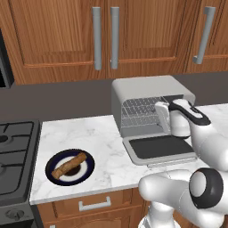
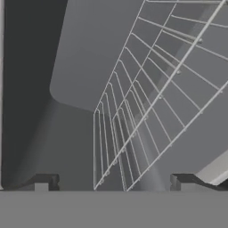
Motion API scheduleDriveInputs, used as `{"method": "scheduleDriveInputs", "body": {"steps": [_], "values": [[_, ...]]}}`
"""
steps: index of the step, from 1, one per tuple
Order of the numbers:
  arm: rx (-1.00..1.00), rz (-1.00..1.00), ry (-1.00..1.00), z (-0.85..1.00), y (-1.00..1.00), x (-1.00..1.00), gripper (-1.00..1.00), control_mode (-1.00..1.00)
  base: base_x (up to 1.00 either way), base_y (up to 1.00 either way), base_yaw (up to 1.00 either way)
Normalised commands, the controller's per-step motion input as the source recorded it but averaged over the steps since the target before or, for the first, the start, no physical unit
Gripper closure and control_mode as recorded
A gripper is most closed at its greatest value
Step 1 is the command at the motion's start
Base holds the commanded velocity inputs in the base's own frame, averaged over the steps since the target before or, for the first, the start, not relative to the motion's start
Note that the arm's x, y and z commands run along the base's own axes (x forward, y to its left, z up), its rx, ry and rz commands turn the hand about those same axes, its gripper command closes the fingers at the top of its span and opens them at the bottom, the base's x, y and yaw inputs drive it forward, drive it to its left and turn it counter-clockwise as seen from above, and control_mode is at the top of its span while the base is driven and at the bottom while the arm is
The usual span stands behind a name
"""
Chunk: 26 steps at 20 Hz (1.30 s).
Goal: Pull the toaster oven rack outwards. Pick up the baguette from the plate and place it on the toaster oven rack. Close the toaster oven door fully and set the temperature to the lowest setting.
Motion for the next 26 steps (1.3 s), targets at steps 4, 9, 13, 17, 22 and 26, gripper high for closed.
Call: {"method": "scheduleDriveInputs", "body": {"steps": [4,9,13,17,22,26], "values": [[0.0,0.0,0.0,-0.02,0.0,0.15,-1.0,-1.0,0.0,0.0,0.0],[0.0,0.0,0.0,-0.13,0.0,0.16,-1.0,-1.0,0.0,0.0,0.0],[0.0,0.0,0.0,-0.25,0.0,0.16,-1.0,-1.0,0.0,0.0,0.0],[0.0,0.0,0.0,-0.17,0.0,0.16,-1.0,-1.0,0.0,0.0,0.0],[0.0,0.0,0.0,-0.07,0.0,0.14,-1.0,-1.0,0.0,0.0,0.0],[0.0,0.0,0.0,-0.04,0.0,0.16,-1.0,-1.0,0.0,0.0,0.0]]}}
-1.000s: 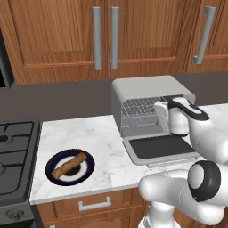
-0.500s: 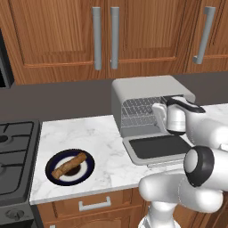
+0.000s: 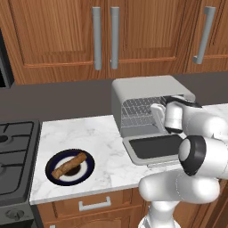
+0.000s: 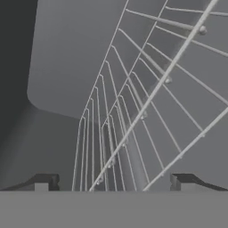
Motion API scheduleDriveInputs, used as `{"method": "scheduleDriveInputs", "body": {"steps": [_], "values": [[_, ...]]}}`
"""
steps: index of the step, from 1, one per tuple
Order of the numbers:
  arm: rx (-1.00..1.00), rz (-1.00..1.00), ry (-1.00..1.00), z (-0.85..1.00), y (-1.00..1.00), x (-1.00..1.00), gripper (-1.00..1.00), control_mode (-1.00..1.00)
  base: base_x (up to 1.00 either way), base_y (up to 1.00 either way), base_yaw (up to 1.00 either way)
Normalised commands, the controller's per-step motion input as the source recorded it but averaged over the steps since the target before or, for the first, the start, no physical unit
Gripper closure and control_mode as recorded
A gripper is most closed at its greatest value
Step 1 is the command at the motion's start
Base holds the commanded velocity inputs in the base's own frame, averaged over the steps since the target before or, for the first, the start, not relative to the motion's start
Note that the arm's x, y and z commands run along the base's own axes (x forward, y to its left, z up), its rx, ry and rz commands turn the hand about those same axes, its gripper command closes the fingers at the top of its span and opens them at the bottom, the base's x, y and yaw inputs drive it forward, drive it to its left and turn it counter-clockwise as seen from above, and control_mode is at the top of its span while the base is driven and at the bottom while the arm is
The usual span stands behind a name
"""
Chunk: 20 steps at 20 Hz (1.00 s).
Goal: Pull the toaster oven rack outwards. Pick up the baguette from the plate and place it on the toaster oven rack. Close the toaster oven door fully and set the temperature to the lowest setting.
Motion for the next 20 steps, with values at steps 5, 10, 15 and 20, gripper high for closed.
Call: {"method": "scheduleDriveInputs", "body": {"steps": [5,10,15,20], "values": [[0.0,0.0,0.0,0.0,0.0,0.23,-1.0,-1.0,0.0,0.0,0.0],[0.0,0.0,0.0,0.0,0.0,0.21,-1.0,-1.0,0.0,0.0,0.0],[0.0,0.0,0.0,-0.05,0.0,0.1,-1.0,-1.0,0.0,0.0,0.0],[0.0,0.0,0.0,-0.17,0.0,0.1,-1.0,-1.0,0.0,0.0,0.0]]}}
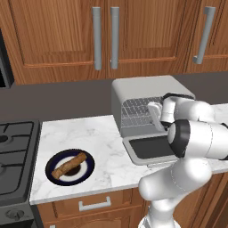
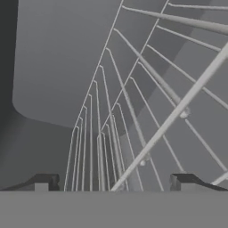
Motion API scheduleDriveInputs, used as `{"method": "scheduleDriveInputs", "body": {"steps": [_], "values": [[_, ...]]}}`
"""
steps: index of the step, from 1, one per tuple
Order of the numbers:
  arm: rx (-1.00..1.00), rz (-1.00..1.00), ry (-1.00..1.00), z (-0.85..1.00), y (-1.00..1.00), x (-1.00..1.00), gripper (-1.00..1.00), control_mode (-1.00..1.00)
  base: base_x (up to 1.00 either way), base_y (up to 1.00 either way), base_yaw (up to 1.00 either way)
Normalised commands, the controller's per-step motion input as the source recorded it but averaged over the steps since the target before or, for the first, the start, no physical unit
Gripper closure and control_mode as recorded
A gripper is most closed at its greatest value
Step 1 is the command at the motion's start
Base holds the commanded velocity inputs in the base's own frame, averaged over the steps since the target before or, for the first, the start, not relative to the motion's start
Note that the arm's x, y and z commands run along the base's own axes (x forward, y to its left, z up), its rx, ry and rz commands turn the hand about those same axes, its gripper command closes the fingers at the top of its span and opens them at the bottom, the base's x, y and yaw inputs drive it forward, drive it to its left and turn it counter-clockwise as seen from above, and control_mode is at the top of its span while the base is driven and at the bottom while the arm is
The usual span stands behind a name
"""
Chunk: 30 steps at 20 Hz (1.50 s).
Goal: Pull the toaster oven rack outwards. Pick up the baguette from the plate and place it on the toaster oven rack. Close the toaster oven door fully and set the temperature to the lowest setting.
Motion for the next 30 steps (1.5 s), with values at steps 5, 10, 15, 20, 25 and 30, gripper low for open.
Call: {"method": "scheduleDriveInputs", "body": {"steps": [5,10,15,20,25,30], "values": [[0.0,0.0,0.0,-0.06,0.0,0.15,-1.0,-1.0,0.0,0.0,0.0],[0.0,0.0,0.0,-0.01,0.0,0.17,-1.0,-1.0,0.0,0.0,0.0],[0.0,0.0,0.0,0.0,0.0,0.02,-1.0,-1.0,0.0,0.0,0.0],[0.0,0.0,0.0,0.0,0.0,0.0,-1.0,-1.0,0.0,0.0,0.0],[0.0,0.0,0.0,0.0,0.0,0.0,1.0,-1.0,0.0,0.0,0.0],[0.0,0.0,0.0,0.0,0.0,0.0,1.0,-1.0,0.0,0.0,0.0]]}}
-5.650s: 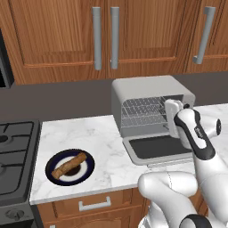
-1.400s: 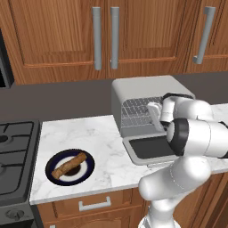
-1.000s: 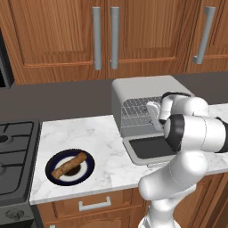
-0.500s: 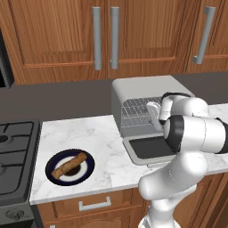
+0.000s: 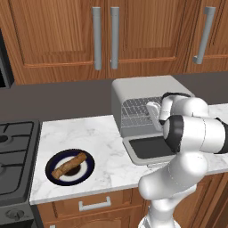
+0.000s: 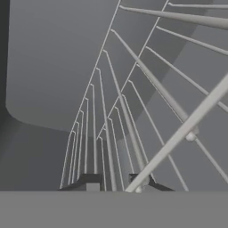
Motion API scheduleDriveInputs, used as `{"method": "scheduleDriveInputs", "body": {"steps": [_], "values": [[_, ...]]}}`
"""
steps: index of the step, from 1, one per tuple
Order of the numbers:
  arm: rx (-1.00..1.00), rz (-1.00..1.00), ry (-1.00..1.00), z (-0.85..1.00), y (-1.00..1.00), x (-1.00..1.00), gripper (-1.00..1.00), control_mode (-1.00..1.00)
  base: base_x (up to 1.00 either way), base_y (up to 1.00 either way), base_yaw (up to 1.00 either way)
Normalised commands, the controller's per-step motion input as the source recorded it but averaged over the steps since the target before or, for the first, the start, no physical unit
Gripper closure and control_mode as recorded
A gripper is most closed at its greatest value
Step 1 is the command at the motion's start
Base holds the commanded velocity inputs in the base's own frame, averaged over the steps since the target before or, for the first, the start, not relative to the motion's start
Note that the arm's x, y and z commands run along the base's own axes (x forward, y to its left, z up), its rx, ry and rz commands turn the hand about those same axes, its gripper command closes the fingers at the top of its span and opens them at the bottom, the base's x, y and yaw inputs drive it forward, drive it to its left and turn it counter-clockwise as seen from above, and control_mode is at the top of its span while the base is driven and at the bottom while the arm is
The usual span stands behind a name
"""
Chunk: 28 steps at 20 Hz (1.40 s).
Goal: Pull the toaster oven rack outwards. Pick up the baguette from the plate and place it on the toaster oven rack. Close the toaster oven door fully and set the temperature to the lowest setting.
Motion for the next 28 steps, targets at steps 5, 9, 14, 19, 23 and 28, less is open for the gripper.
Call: {"method": "scheduleDriveInputs", "body": {"steps": [5,9,14,19,23,28], "values": [[0.0,0.0,0.0,0.0,0.0,0.0,1.0,-1.0,0.0,0.0,0.0],[0.0,0.0,0.0,0.0,0.0,-0.17,1.0,-1.0,0.0,0.0,0.0],[0.0,0.0,-0.03,0.0,0.0,-0.46,1.0,-1.0,0.0,0.0,0.0],[0.0,0.0,-0.03,0.0,0.0,-0.57,1.0,-1.0,0.0,0.0,0.0],[0.0,0.0,0.0,0.0,0.0,-0.54,1.0,-1.0,0.0,0.0,0.0],[0.0,0.0,0.0,0.0,0.0,-0.58,1.0,-1.0,0.0,0.0,0.0]]}}
